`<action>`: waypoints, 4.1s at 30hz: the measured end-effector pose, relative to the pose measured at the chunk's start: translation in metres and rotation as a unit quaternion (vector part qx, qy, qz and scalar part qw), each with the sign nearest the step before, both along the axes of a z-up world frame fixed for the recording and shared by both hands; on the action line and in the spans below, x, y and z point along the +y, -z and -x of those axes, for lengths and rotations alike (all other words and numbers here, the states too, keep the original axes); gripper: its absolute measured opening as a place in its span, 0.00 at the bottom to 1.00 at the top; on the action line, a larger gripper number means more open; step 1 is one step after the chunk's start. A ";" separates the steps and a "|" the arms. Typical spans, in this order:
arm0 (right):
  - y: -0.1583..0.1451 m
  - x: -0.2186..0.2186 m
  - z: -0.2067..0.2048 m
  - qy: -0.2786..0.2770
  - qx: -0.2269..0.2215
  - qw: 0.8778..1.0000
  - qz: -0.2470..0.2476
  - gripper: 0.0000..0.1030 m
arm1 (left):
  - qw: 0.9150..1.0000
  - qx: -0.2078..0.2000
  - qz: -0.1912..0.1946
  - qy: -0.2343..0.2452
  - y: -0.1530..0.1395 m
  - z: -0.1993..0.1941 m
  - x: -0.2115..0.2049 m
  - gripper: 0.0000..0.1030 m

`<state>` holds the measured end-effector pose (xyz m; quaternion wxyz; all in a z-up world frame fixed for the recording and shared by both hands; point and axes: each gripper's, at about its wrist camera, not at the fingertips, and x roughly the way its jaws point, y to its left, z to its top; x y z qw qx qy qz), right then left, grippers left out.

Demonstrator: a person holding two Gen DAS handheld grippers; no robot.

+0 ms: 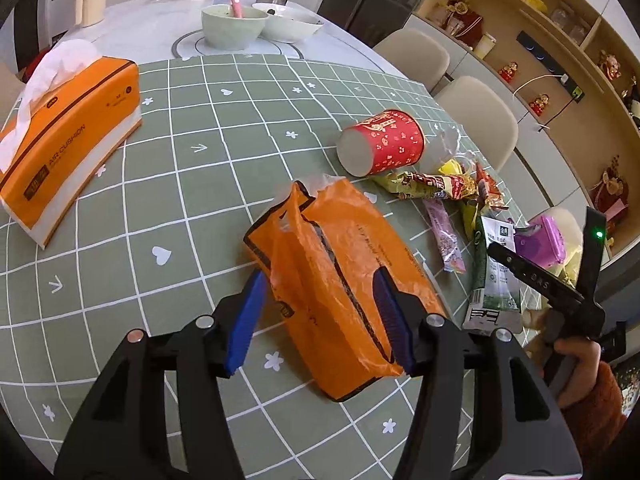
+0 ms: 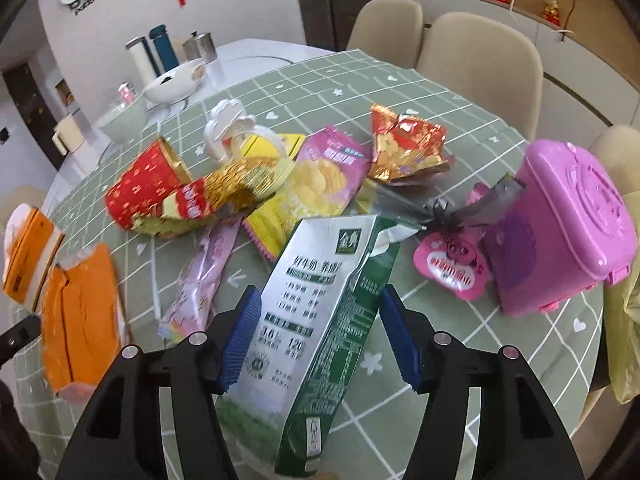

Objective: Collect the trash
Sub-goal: 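Grasp the white-green milk carton with the right tool while the left tool holds the orange bag, then carry the orange bag and milk carton to the trash bag and release both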

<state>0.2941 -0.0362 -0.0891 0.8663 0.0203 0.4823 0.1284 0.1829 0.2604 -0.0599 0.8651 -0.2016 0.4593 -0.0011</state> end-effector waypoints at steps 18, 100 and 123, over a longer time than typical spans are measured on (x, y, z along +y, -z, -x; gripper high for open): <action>-0.012 -0.023 0.027 0.035 -0.031 0.999 -0.028 0.57 | 0.999 0.004 0.032 -0.018 0.008 0.004 0.000 0.52; -0.153 -0.504 0.079 0.128 -0.250 0.960 -0.007 0.47 | 0.953 -0.150 -0.015 0.263 -0.079 -0.134 -0.559 0.05; -0.062 -0.451 -0.031 0.077 -0.155 0.985 -0.019 0.47 | 0.972 -0.055 -0.008 0.229 -0.040 -0.131 -0.537 0.35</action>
